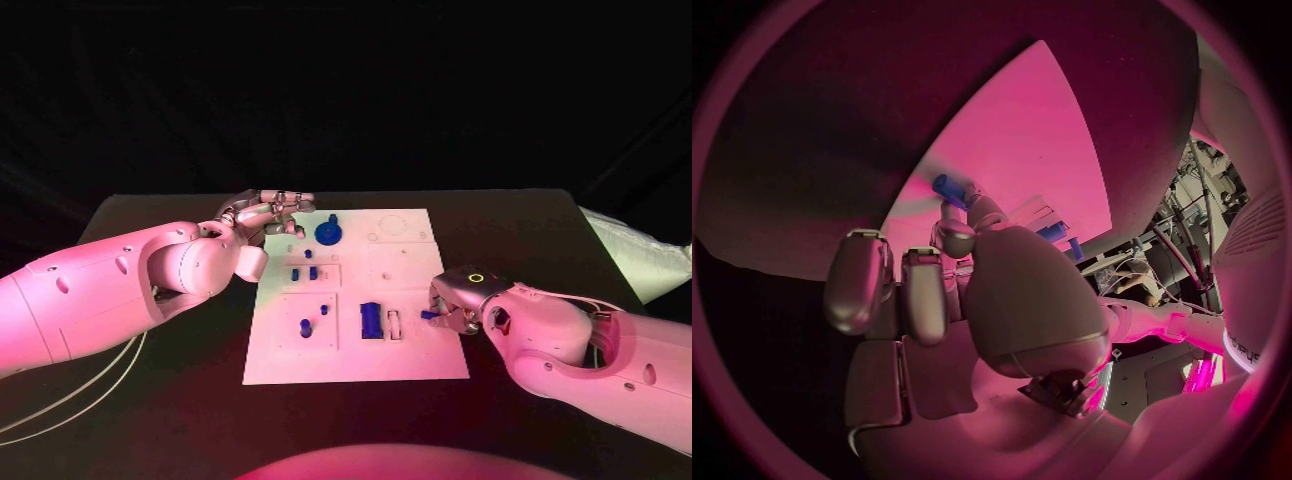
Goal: Assemble the parts on the task board
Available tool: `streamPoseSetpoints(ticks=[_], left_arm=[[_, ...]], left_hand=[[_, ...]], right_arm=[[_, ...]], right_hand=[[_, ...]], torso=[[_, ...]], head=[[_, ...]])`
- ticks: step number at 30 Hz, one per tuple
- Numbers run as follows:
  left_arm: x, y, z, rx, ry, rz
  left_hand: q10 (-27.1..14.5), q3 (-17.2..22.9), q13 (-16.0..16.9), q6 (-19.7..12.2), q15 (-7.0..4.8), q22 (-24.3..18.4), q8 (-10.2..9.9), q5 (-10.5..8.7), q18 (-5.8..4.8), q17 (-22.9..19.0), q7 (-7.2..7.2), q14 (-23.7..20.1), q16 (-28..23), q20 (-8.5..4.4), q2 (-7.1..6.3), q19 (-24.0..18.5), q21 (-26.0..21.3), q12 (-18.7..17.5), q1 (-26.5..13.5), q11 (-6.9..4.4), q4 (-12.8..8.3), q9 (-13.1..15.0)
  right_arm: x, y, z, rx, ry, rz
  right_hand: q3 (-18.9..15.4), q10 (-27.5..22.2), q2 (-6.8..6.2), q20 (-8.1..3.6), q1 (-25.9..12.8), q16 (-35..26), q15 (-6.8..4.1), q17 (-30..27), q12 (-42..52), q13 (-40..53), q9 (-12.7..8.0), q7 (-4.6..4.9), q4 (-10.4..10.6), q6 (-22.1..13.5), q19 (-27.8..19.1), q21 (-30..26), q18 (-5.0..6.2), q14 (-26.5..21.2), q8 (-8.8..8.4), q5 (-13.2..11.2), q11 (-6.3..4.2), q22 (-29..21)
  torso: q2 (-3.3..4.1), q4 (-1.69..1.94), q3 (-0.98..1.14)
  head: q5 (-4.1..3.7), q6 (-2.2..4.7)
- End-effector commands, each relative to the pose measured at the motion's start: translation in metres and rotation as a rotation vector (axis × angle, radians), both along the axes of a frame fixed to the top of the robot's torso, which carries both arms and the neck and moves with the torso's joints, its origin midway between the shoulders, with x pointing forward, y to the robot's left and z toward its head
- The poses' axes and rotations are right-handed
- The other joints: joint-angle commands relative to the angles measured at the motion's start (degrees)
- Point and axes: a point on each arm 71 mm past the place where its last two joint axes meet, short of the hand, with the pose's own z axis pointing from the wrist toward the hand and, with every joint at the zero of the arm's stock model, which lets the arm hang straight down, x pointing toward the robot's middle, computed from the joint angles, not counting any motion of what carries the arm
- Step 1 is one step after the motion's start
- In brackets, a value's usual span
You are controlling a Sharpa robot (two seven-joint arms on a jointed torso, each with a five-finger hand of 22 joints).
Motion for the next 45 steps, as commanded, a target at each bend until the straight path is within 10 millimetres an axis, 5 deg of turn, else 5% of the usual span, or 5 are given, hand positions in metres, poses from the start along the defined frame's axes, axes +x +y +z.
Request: streamPoseSetpoints(ticks=[1,9,19,34,45], left_arm=[[-0.001,-0.002,0.001,-0.009,-0.006,-0.02],[-0.001,-0.003,0.001,-0.008,-0.006,-0.02],[-0.001,-0.003,0.001,-0.009,-0.006,-0.021],[-0.001,-0.005,0.001,-0.01,-0.005,-0.024],[-0.001,-0.005,0.001,-0.011,-0.004,-0.027]], left_hand=[[-0.4,0.1,-0.1,-0.2,-0.13,-0.1,0.3,0.32,0.67,-0.1,0.0,0.3,0.3,0.06,0.41,0.2,-0.2,0.3,-0.3,-0.02,-0.2,0.0],[-0.4,0.1,-0.1,-0.2,-0.13,-0.1,0.3,0.32,0.67,-0.1,0.0,0.3,0.3,0.06,0.41,0.2,-0.2,0.3,-0.3,-0.02,-0.2,0.0],[-0.4,0.1,-0.1,-0.2,-0.13,-0.1,0.3,0.32,0.67,-0.1,0.0,0.3,0.3,0.06,0.41,0.2,-0.2,0.3,-0.3,-0.02,-0.2,0.0],[-0.4,0.1,-0.1,-0.2,-0.13,-0.1,0.3,0.32,0.67,-0.1,0.0,0.3,0.3,0.06,0.41,0.2,-0.2,0.3,-0.3,-0.02,-0.2,0.0],[-0.6,0.2,-0.1,-0.3,-0.12,-0.1,0.4,0.31,0.67,-0.3,0.02,0.2,0.4,0.06,0.4,0.2,-0.3,0.5,-0.3,0.0,-0.3,0.0]], right_arm=[[-0.006,-0.009,-0.014,0.039,0.068,-0.077],[-0.004,-0.014,-0.004,0.335,0.147,-0.231],[-0.005,-0.008,0.003,0.476,0.207,-0.291],[-0.005,0.01,-0.003,0.471,0.302,-0.265],[-0.002,0.022,-0.008,0.47,0.334,-0.262]], right_hand=[[5.2,0.1,1.13,-0.41,0.8,0.0,-0.07,1.1,-0.5,-0.1,0.2,0.05,-3.0,0.2,0.2,0.2,-0.56,3.3,-0.03,0.4,-0.41,0.4],[15.9,-0.4,-2.97,-0.14,-5.9,-1.6,0.2,-0.5,-3.0,-1.8,0.6,0.27,-1.7,-0.1,-0.5,-0.9,-0.25,3.0,-0.77,-0.1,-0.09,-1.4],[19.1,0.9,-5.17,-0.31,-11.1,-0.7,0.09,0.8,-1.3,-0.4,1.1,0.11,0.1,0.5,0.0,-0.4,-0.4,3.4,-0.7,1.8,-0.19,-0.4],[18.1,3.3,-5.31,-0.57,-16.2,0.5,-0.29,2.6,2.7,3.2,2.0,-0.48,2.3,1.9,1.0,0.8,-0.78,3.8,-0.01,8.7,-0.65,1.9],[17.0,4.0,-5.14,-0.65,-17.9,0.7,-0.39,2.9,4.0,4.5,2.4,-0.63,3.3,2.3,1.1,1.0,-0.82,3.8,0.23,9.8,-0.75,2.2]], torso=[[0.01,-0.04,0.04],[0.01,0.05,-0.06],[0.09,-0.06,0.07],[0.05,-0.06,0.05],[0.06,-0.04,0.04]], head=[[0.1,0.07],[-0.08,0.27],[0.25,0.15],[0.26,0.0],[0.5,-0.19]])
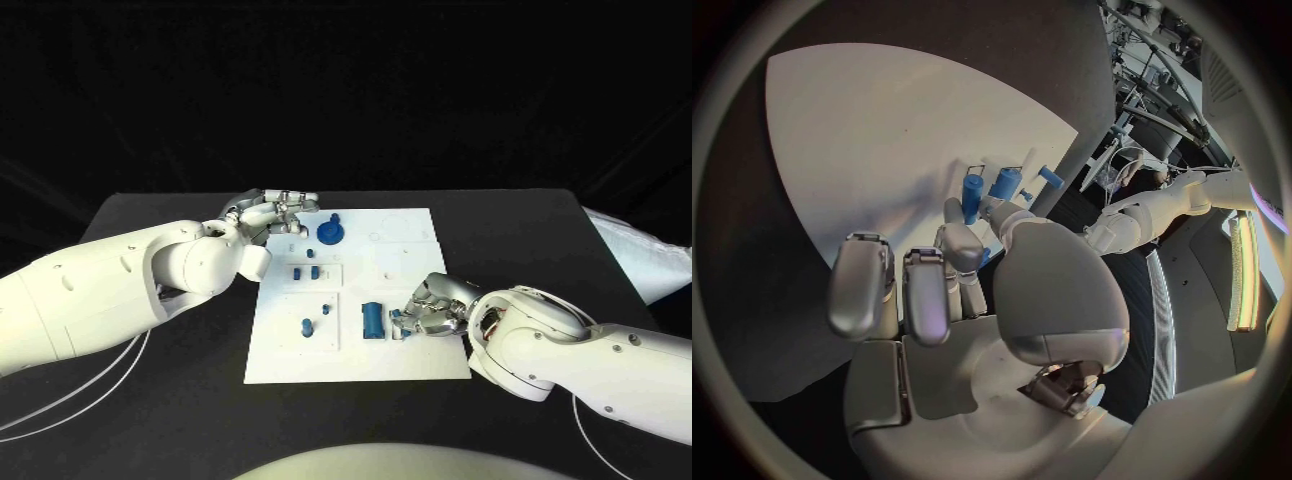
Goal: Assemble the parts on the task board
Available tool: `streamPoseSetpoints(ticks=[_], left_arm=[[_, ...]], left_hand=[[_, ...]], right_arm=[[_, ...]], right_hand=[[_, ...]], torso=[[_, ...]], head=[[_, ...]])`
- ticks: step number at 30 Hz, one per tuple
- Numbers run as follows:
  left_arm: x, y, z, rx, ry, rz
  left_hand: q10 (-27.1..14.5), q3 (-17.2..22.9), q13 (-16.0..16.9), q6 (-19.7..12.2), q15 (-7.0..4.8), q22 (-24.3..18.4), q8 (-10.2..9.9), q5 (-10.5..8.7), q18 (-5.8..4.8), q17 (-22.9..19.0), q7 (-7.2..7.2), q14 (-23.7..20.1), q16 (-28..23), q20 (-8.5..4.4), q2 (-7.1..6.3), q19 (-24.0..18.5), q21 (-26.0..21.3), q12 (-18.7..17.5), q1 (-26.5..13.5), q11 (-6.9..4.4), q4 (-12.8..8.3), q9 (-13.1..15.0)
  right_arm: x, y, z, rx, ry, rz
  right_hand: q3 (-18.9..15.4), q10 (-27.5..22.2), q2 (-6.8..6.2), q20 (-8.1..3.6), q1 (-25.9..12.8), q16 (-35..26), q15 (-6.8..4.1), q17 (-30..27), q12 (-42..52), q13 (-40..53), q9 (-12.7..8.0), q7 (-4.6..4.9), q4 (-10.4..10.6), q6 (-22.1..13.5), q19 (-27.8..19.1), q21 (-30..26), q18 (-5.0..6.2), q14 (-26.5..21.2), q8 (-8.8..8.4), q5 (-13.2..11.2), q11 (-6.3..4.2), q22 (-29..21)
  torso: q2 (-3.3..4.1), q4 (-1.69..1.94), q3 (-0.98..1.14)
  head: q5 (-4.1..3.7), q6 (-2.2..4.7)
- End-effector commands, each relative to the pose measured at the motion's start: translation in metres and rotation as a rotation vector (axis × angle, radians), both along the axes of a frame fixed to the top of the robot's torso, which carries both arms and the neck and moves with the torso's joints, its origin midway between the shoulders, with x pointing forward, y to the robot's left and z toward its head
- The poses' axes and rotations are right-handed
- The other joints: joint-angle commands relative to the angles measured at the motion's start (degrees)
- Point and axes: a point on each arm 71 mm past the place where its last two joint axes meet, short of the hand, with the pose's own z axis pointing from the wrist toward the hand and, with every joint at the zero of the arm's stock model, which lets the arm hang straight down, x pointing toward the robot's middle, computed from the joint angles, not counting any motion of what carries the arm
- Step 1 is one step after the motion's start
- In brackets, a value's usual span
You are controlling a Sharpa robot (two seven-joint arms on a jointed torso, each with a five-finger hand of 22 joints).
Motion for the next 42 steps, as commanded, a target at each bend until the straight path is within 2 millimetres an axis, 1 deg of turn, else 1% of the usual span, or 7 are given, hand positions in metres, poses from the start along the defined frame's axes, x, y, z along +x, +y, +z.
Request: streamPoseSetpoints(ticks=[1,14,24,28,35,38,42], left_arm=[[-0.0008,-0.0031,0.0009,-0.009,-0.006,-0.021],[-0.001,-0.0033,0.0007,-0.009,-0.002,-0.025],[-0.0011,-0.0032,0.0007,-0.009,-0.001,-0.026],[-0.001,-0.0032,0.0007,-0.008,-0.001,-0.025],[-0.0009,-0.003,0.0006,-0.008,-0.001,-0.025],[-0.0009,-0.0031,0.0006,-0.008,-0.001,-0.025],[-0.0009,-0.0029,0.0006,-0.008,-0.001,-0.025]], left_hand=[[-0.6,0.2,0.0,-0.3,-0.12,0.0,0.4,0.31,0.67,0.0,0.02,0.2,0.2,0.06,0.4,0.2,-0.3,0.2,-0.3,0.0,-0.3,0.0],[-0.6,0.2,0.0,-0.3,-0.12,0.0,0.4,0.31,0.67,0.0,0.02,0.2,0.2,0.06,0.4,0.2,-0.3,0.2,-0.3,0.0,-0.3,0.0],[-0.6,0.2,0.0,-0.3,-0.12,0.0,0.4,0.31,0.67,0.0,0.02,0.2,0.2,0.06,0.4,0.2,-0.3,0.2,-0.3,0.0,-0.3,0.0],[-0.6,0.2,0.0,-0.3,-0.12,0.0,0.4,0.31,0.67,0.0,0.02,0.2,0.2,0.06,0.4,0.2,-0.3,0.2,-0.3,0.0,-0.3,0.0],[-0.6,0.2,0.0,-0.3,-0.12,0.0,0.4,0.31,0.67,0.0,0.02,0.2,0.2,0.06,0.4,0.2,-0.3,0.2,-0.3,0.0,-0.3,0.0],[-0.6,0.2,0.0,-0.3,-0.12,0.0,0.4,0.31,0.67,0.0,0.02,0.2,0.2,0.06,0.4,0.2,-0.3,0.2,-0.3,0.0,-0.3,0.0],[-0.7,0.2,-0.1,-0.4,-0.11,-0.1,0.4,0.31,0.66,-0.1,0.04,0.2,0.2,0.06,0.39,0.2,-0.3,0.2,-0.4,0.02,-0.3,0.0]], right_arm=[[-0.0002,0.0024,-0.0027,-0.009,0.03,0.011],[0.0025,0.0061,-0.0051,-0.033,0.027,0.015],[0.0017,0.0092,-0.0048,-0.053,0.017,0.038],[0.0015,0.0093,-0.0048,-0.051,0.018,0.041],[0.0005,0.0096,-0.0046,-0.051,0.021,0.051],[-0.0004,0.0093,-0.0039,-0.051,0.016,0.055],[-0.0022,0.0076,-0.0022,-0.053,0.004,0.058]], right_hand=[[-0.3,0.3,0.14,-0.04,-0.7,0.3,-0.38,2.8,0.4,0.1,0.0,0.05,0.2,0.4,0.5,0.3,-0.82,3.8,0.2,0.4,0.05,0.1],[-1.5,0.6,0.02,-0.12,-1.9,0.3,-0.44,2.9,0.9,0.8,0.3,-0.03,0.9,0.6,0.5,0.4,-0.83,3.8,0.35,0.2,-0.02,0.2],[-6.1,0.7,-1.15,-0.1,-4.6,0.3,-0.41,2.9,1.0,1.3,0.6,-0.03,2.6,0.7,0.5,0.3,-0.84,3.8,0.42,0.1,0.02,0.3],[-9.1,0.7,-0.75,-0.13,-6.5,0.3,-0.46,2.9,1.0,1.6,0.7,-0.17,4.6,0.8,0.5,0.4,-0.84,3.8,0.41,0.1,-0.04,0.4],[-11.5,0.9,-0.41,-0.17,-6.6,0.3,-0.52,3.1,1.3,2.1,0.9,-0.24,5.7,0.9,0.5,0.4,-0.86,3.8,0.48,-0.4,-0.12,0.5],[-12.6,1.1,0.17,-0.18,-6.9,0.4,-0.55,3.2,1.6,2.4,1.0,-0.3,6.3,1.0,0.6,0.4,-0.87,3.8,0.54,-0.5,-0.16,0.6],[-13.2,1.2,0.66,-0.19,-7.1,0.5,-0.57,3.3,1.8,2.7,1.1,-0.35,6.6,1.1,0.6,0.5,-0.89,3.8,0.61,-0.4,-0.2,0.6]], torso=[[0.0,0.02,-0.02],[-0.04,-0.02,0.0],[-0.04,-0.05,0.01],[-0.02,-0.02,0.03],[-0.04,-0.06,0.02],[-0.03,-0.04,0.05],[-0.01,-0.05,0.07]], head=[[0.06,-0.18],[0.23,-0.3],[0.24,-0.39],[0.26,-0.41],[0.22,-0.38],[0.2,-0.33],[0.21,-0.34]])
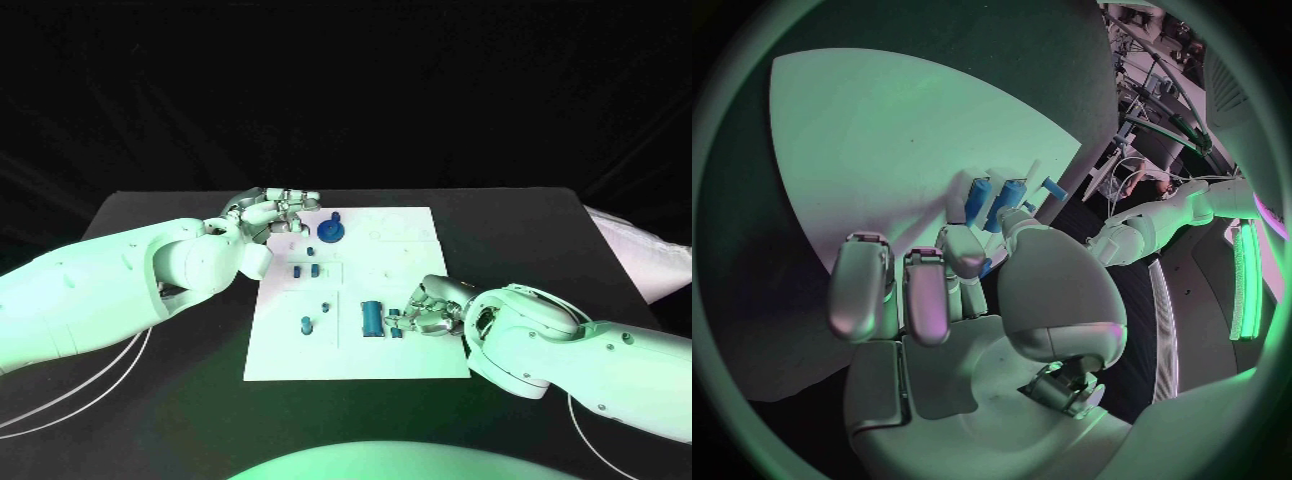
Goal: Assemble the parts on the task board
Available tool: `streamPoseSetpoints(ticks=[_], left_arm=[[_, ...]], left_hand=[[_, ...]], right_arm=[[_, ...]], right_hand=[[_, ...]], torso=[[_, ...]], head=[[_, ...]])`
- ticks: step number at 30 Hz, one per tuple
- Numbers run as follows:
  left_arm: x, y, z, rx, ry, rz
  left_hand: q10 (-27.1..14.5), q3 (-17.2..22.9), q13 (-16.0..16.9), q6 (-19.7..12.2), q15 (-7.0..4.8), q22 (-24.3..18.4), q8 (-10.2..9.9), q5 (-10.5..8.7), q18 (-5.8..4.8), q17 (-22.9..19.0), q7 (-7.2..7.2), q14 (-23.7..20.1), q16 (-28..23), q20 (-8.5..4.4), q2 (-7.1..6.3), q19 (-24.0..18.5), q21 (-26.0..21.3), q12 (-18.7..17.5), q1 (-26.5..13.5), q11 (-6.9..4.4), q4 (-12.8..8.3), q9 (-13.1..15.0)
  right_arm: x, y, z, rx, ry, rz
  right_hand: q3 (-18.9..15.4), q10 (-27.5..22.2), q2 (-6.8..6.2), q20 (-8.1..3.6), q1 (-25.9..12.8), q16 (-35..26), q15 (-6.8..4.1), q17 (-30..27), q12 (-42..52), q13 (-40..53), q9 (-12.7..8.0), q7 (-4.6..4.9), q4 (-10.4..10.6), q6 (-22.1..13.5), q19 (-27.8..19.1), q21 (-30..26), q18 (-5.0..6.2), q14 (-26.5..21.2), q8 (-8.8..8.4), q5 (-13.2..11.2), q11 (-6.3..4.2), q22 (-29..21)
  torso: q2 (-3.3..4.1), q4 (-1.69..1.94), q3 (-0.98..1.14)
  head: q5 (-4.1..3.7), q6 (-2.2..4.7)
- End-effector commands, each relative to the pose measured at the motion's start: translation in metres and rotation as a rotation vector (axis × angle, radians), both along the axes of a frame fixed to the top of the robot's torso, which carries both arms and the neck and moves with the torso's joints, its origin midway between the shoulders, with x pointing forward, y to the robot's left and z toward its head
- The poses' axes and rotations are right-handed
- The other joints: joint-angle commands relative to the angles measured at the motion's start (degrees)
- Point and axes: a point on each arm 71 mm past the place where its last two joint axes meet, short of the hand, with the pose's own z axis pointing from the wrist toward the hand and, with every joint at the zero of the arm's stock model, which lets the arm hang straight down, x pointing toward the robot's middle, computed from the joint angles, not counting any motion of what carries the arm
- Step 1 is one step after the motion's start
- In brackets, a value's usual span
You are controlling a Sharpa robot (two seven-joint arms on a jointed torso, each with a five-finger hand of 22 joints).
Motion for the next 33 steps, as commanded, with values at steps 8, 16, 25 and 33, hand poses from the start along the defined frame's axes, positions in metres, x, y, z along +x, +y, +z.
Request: streamPoseSetpoints(ticks=[8,16,25,33], left_arm=[[-0.001,-0.002,0.001,-0.008,-0.006,-0.019],[0.0,-0.002,0.001,-0.008,-0.007,-0.018],[0.001,-0.001,0.002,-0.013,-0.021,-0.011],[0.007,0.003,0.001,-0.039,-0.062,0.021]], left_hand=[[-0.3,0.1,-0.1,-0.4,-0.11,-0.1,0.4,0.31,0.67,-0.1,0.05,0.2,0.2,0.06,0.39,0.2,-0.3,0.2,-0.4,0.02,-0.2,0.0],[-0.3,0.1,-0.1,-0.4,-0.11,-0.1,0.4,0.31,0.67,-0.1,0.05,0.2,0.2,0.06,0.39,0.2,-0.3,0.2,-0.4,0.02,-0.2,0.0],[-0.4,-0.1,-0.1,-0.5,-0.03,-0.1,0.4,0.26,0.63,-0.2,0.11,0.1,0.3,0.12,0.28,0.2,-0.4,0.3,-0.8,0.09,0.0,0.0],[-0.8,-2.1,-0.2,-0.6,0.39,-1.8,1.1,0.2,0.59,-2.1,-0.11,-3.5,-2.0,0.68,-0.32,-2.6,-3.1,1.5,-2.8,0.12,1.0,0.1]], right_arm=[[-0.007,-0.004,0.006,-0.011,-0.03,0.035],[-0.006,-0.011,0.006,-0.009,-0.043,0.026],[0.01,-0.026,0.018,0.249,-0.052,0.014],[0.062,-0.061,0.042,0.627,-0.045,-0.099]], right_hand=[[-0.9,0.6,0.76,-0.01,-0.2,0.4,-0.6,3.6,0.5,0.3,0.1,-0.05,0.0,0.6,0.5,0.4,-0.91,3.9,0.15,0.2,-0.14,0.2],[-1.9,0.6,1.2,-0.07,1.4,0.4,-0.65,3.6,0.4,0.4,0.2,-0.08,-0.6,0.6,0.5,0.4,-0.91,3.9,0.13,0.6,-0.18,0.3],[-3.0,-2.9,1.6,0.45,8.6,-2.2,0.22,0.6,-6.2,-3.9,-0.4,1.35,-3.7,-2.9,-1.3,-1.9,-0.26,3.1,-1.92,2.7,0.99,-3.6],[-0.9,-14.2,2.29,1.87,17.3,-19.7,1.76,-18.7,-27.4,-19.4,-1.6,3.58,-9.2,-7.5,-11.7,-17.6,3.72,-2.9,-5.15,-2.2,2.94,-28.2]], torso=[[0.0,0.0,0.0],[-0.01,-0.01,0.0],[-0.43,-0.13,-0.1],[-2.52,-0.7,-0.54]], head=[[0.05,-0.06],[-0.02,0.06],[-0.31,1.26],[-0.58,2.39]])
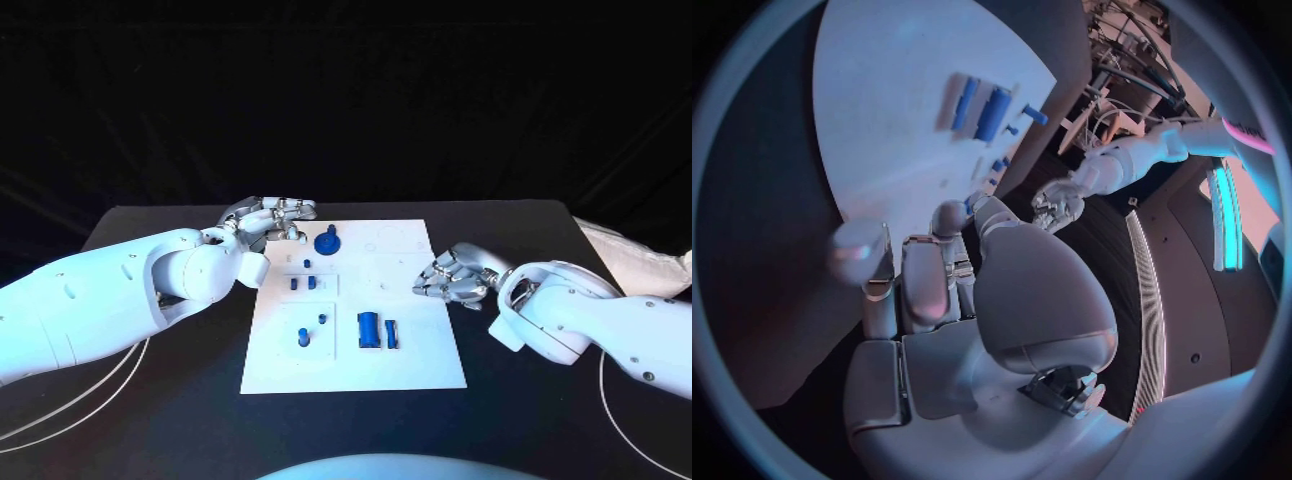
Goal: Assemble the parts on the task board
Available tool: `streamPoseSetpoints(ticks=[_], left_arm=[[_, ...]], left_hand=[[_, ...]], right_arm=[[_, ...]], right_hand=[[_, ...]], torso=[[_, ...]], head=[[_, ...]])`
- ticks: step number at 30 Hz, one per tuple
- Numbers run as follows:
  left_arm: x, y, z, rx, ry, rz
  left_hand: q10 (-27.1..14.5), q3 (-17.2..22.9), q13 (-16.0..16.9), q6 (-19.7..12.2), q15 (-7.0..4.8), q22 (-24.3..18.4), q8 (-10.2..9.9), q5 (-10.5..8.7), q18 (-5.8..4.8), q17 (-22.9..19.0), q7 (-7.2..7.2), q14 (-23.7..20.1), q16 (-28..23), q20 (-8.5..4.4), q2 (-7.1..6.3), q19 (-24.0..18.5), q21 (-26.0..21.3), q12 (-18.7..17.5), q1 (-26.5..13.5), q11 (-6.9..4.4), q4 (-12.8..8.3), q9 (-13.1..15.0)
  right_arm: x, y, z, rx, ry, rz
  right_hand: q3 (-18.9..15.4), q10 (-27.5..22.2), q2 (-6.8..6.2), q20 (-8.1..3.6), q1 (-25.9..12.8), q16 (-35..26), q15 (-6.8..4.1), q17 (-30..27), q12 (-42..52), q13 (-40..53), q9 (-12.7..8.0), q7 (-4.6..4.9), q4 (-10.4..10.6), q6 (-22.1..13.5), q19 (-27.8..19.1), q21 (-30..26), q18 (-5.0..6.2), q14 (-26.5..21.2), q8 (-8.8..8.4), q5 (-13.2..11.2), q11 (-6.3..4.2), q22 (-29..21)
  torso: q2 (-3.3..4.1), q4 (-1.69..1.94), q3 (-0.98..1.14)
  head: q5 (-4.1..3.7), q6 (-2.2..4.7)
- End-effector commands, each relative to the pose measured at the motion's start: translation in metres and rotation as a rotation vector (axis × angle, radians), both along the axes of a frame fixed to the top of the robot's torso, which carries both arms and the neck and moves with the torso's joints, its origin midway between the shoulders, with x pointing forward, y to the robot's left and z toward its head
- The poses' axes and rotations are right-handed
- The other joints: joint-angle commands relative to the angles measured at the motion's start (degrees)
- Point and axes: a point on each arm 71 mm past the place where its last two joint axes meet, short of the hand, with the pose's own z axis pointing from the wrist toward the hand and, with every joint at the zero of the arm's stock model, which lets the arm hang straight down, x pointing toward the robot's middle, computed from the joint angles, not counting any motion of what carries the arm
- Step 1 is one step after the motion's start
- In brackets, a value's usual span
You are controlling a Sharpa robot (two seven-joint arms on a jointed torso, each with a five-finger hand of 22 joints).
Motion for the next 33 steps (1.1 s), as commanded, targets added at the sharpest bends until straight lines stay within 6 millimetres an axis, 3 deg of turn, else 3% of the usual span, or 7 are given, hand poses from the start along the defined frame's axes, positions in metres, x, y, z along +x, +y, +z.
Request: streamPoseSetpoints(ticks=[1,19,20,21,23,32,33], left_arm=[[0.003,0.0,0.003,-0.038,-0.052,0.009],[0.023,0.015,-0.017,-0.029,-0.103,0.171],[0.023,0.016,-0.018,-0.028,-0.104,0.177],[0.022,0.013,-0.02,-0.012,-0.063,0.135],[0.021,0.013,-0.02,-0.011,-0.064,0.136],[0.008,0.0,-0.021,0.024,-0.1,0.189],[0.006,-0.003,-0.021,0.03,-0.108,0.198]], left_hand=[[-0.5,-0.8,-0.2,-0.2,0.11,-1.2,0.4,0.21,0.57,-1.5,-0.17,-2.6,-2.6,0.21,0.01,-2.3,-2.1,0.6,-0.5,0.22,0.2,0.0],[0.3,-1.1,-0.7,-0.8,6.97,-22.0,-3.7,0.24,0.82,-19.9,-1.21,-11.7,-43.9,8.1,0.89,-21.6,-25.7,-11.3,-0.2,2.97,1.3,-0.2],[0.3,-1.1,-0.7,-0.8,6.98,-22.2,-3.8,0.23,0.83,-20.0,-1.17,-11.6,-44.2,8.1,0.86,-21.6,-25.7,-11.4,-0.2,3.0,1.2,-0.2],[-17.6,-8.1,-4.2,-17.7,4.32,-28.9,-8.1,-4.84,-2.93,-24.2,-4.11,-27.7,-47.9,3.19,2.08,-35.0,-29.9,-13.4,-23.3,0.07,0.9,-3.9],[-18.5,-8.6,-4.2,-18.6,4.09,-29.5,-8.1,-4.84,-2.93,-24.2,-4.37,-28.4,-48.3,3.08,6.41,-35.7,-29.9,-13.7,-24.7,-0.1,0.9,-3.9],[-31.2,-13.8,-4.2,-30.6,2.17,-34.3,-8.1,-4.84,-4.18,-24.2,-6.52,-39.7,-51.1,-0.28,6.41,-45.3,-29.9,-18.5,-41.2,-2.21,0.9,-3.9],[-32.0,-14.1,-4.2,-31.4,2.04,-34.6,-8.1,-4.84,-4.19,-24.2,-6.66,-40.4,-51.3,-0.5,6.41,-45.9,-29.9,-18.5,-42.3,-2.36,0.9,-3.9]], right_arm=[[0.019,-0.005,0.012,0.379,0.012,-0.03],[0.097,-0.023,0.007,0.785,-0.024,-0.172],[0.098,-0.023,0.007,0.79,-0.024,-0.172],[0.097,-0.025,0.003,0.672,-0.025,-0.203],[0.097,-0.025,0.003,0.674,-0.026,-0.205],[0.082,-0.011,0.003,0.731,-0.066,-0.265],[0.079,-0.008,0.003,0.74,-0.072,-0.277]], right_hand=[[1.3,-4.5,0.22,0.81,2.1,-15.4,0.77,-15.4,-7.3,-5.5,-0.4,0.85,-1.3,-1.4,-7.0,-11.3,2.44,-5.4,-1.06,-1.4,0.76,-15.5],[10.4,-7.6,-0.42,9.5,1.7,-62.2,8.9,-50.4,-32.7,-42.8,-7.6,4.34,-8.3,-5.7,-14.5,-50.1,2.37,-19.9,-2.98,-8.0,7.12,-39.5],[10.5,-7.5,-0.25,9.39,1.5,-62.3,9.02,-50.7,-32.7,-43.2,-7.8,4.41,-8.5,-5.6,-14.3,-50.4,2.49,-19.6,-2.93,-8.0,7.0,-39.6],[5.9,-25.6,1.36,5.74,-21.2,-63.9,7.17,-54.1,-34.3,-45.5,-10.2,0.88,-8.1,-21.7,-31.9,-54.7,-0.9,-38.7,-6.55,-10.7,4.46,-43.6],[5.7,-26.5,1.36,5.47,-23.1,-68.1,6.98,-54.7,-34.5,-46.1,-10.5,0.9,-8.1,-22.7,-32.7,-55.3,-0.9,-39.6,-6.55,-10.8,4.25,-43.6],[2.5,-39.0,1.36,2.92,-39.1,-68.1,2.8,-57.2,-38.6,-51.5,-16.0,-1.35,-8.1,-33.8,-45.0,-58.4,-2.47,-52.9,-6.55,-12.8,2.48,-43.6],[2.1,-40.1,1.36,2.68,-40.6,-68.1,2.8,-57.4,-38.6,-51.5,-16.0,-1.56,-8.1,-34.9,-46.1,-58.7,-2.47,-54.1,-6.55,-13.0,-1.6,-43.6]], torso=[[-1.75,-0.35,-0.39],[-5.36,-0.86,0.08],[-5.38,-0.85,0.13],[-4.86,-0.89,-0.04],[-4.88,-0.79,-0.02],[-5.46,1.75,0.57],[-5.51,1.95,0.61]], head=[[-0.18,0.88],[0.02,6.56],[0.05,6.79],[-0.03,6.25],[-0.06,6.36],[-1.04,9.39],[-1.12,9.63]])
